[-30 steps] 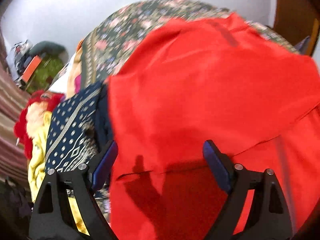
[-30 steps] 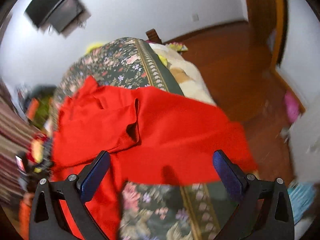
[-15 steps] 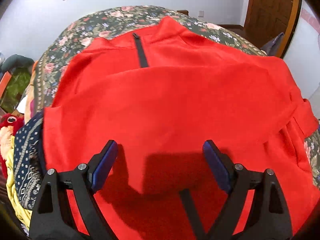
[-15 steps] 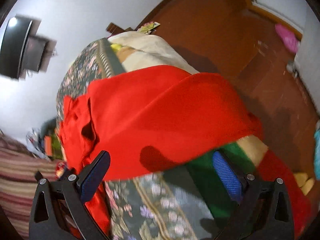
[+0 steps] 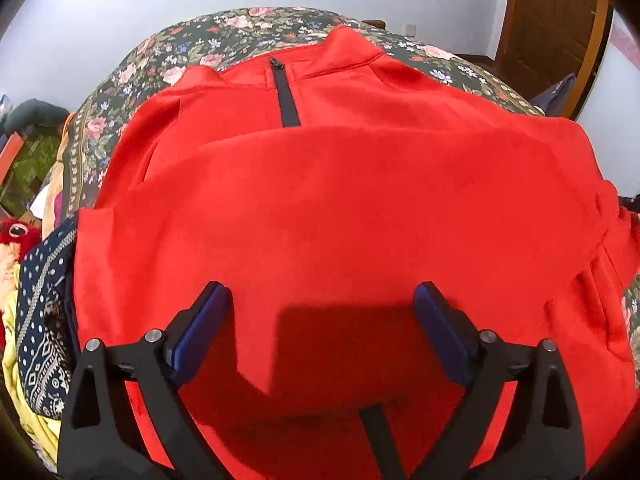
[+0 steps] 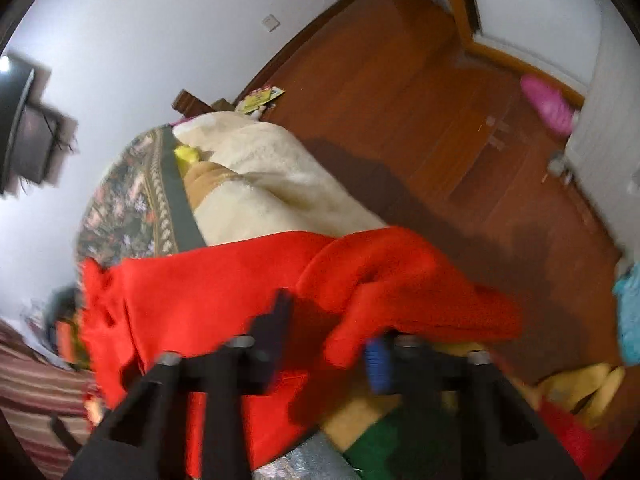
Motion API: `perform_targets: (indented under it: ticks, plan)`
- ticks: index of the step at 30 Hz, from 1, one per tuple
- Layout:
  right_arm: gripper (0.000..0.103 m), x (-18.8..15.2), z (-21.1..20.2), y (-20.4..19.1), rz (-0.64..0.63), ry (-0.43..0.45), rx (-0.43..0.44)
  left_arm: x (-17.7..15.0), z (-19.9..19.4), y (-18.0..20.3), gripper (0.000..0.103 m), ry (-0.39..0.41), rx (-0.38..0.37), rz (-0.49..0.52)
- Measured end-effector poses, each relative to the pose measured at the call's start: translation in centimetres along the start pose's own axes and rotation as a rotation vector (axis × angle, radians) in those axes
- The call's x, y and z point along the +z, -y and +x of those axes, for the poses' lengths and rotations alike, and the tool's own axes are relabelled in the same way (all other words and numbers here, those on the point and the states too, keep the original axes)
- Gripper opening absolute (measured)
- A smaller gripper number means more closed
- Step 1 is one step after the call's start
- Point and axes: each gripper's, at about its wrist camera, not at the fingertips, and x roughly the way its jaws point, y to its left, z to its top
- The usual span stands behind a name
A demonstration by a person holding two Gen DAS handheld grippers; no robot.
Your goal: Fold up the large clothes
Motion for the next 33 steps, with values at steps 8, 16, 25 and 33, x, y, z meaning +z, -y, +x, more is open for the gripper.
perform_targets:
  ticks: [8, 16, 25, 33]
  plan:
    - [0.014, 0.0, -7.1, -5.8, -0.111, 0.162, 0.042, -1.0, -2.3, -2.3, 0.095, 0.012, -0.023, -0.035]
    - [0.013, -1.8, -13.2, -17.6, -0.3, 0.243, 0.142, -2.5, -6.0, -5.6, 0.095, 0.08, -0.035, -0.067]
    - [0.013, -10.7, -11.6, -32.7, -0.543, 0.141, 0.27, -5.2, -10.1, -10.2, 0.095, 0.168, 0.001, -0.065]
    - [0.013, -21.8, -2.6, -39.4, -0.695, -0.098, 0.252, -8.2, -10.7, -14.4, 0.095, 0.17, 0.035, -0.114]
